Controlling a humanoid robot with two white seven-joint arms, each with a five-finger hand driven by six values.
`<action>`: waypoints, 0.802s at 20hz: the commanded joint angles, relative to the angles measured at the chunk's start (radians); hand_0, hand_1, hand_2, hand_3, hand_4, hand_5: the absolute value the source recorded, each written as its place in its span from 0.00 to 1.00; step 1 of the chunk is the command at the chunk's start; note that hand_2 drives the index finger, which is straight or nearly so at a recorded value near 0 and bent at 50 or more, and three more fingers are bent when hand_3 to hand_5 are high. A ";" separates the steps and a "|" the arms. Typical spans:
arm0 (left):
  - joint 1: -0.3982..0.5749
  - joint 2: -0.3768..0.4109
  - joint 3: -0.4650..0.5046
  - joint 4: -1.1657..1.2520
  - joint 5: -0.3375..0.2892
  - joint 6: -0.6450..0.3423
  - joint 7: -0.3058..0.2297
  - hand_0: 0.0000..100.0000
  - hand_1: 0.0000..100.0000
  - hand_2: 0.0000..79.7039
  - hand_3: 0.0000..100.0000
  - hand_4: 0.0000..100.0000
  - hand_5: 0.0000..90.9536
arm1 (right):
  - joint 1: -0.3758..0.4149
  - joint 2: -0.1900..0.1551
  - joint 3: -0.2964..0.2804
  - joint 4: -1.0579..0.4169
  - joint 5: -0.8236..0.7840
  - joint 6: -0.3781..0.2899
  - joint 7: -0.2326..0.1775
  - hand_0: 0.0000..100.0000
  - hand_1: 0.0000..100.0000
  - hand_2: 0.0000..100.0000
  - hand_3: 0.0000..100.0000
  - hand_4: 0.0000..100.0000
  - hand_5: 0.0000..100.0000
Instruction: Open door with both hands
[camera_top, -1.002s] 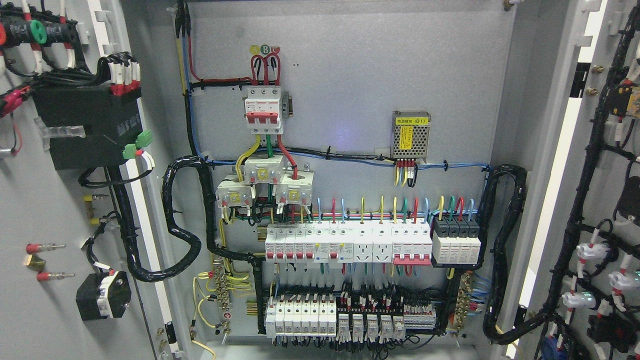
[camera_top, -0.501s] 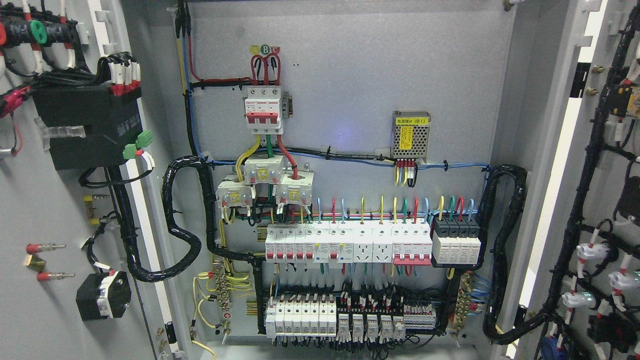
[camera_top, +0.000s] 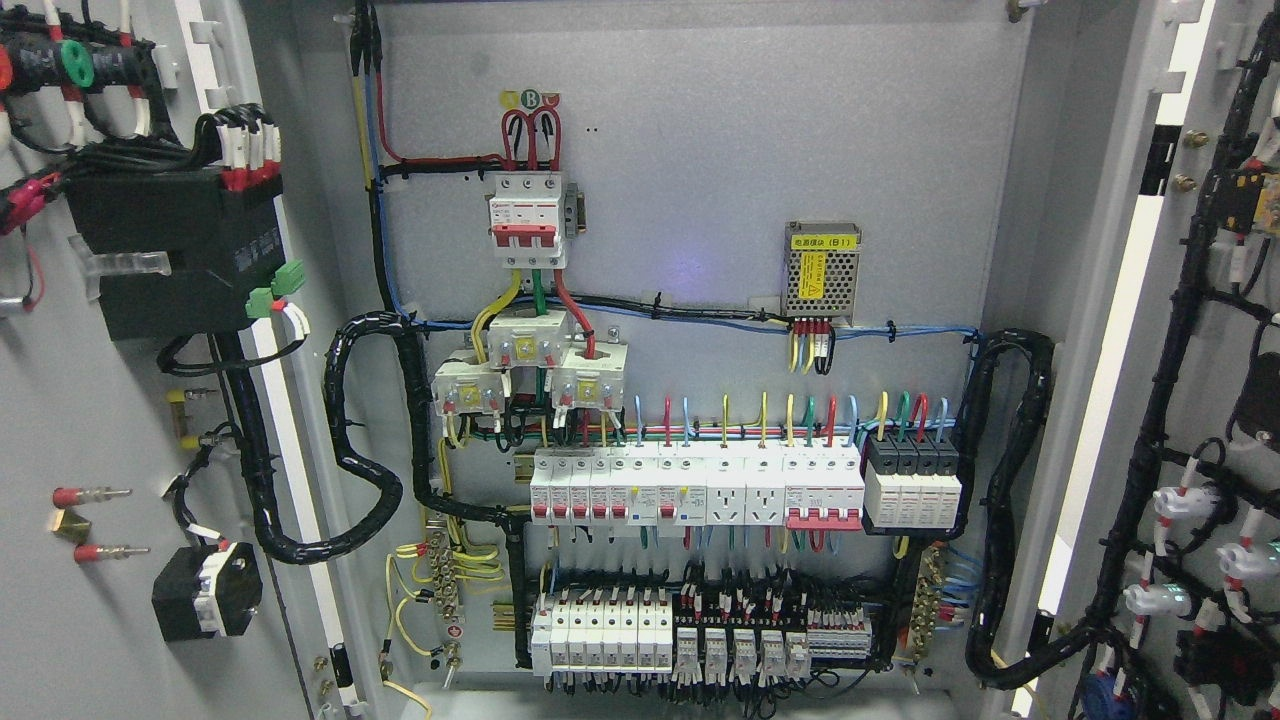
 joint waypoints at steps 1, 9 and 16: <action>0.005 0.068 0.138 -0.022 0.091 -0.733 -0.003 0.00 0.00 0.00 0.00 0.00 0.00 | 0.003 -0.021 -0.078 0.009 -0.042 0.008 -0.001 0.38 0.00 0.00 0.00 0.00 0.00; 0.022 0.119 0.231 -0.008 0.182 -0.731 -0.003 0.00 0.00 0.00 0.00 0.00 0.00 | 0.018 -0.024 -0.105 0.026 -0.090 0.017 -0.001 0.38 0.00 0.00 0.00 0.00 0.00; -0.002 0.232 0.311 0.170 0.314 -0.731 -0.003 0.00 0.00 0.00 0.00 0.00 0.00 | 0.046 -0.018 -0.148 0.046 -0.142 0.020 0.001 0.38 0.00 0.00 0.00 0.00 0.00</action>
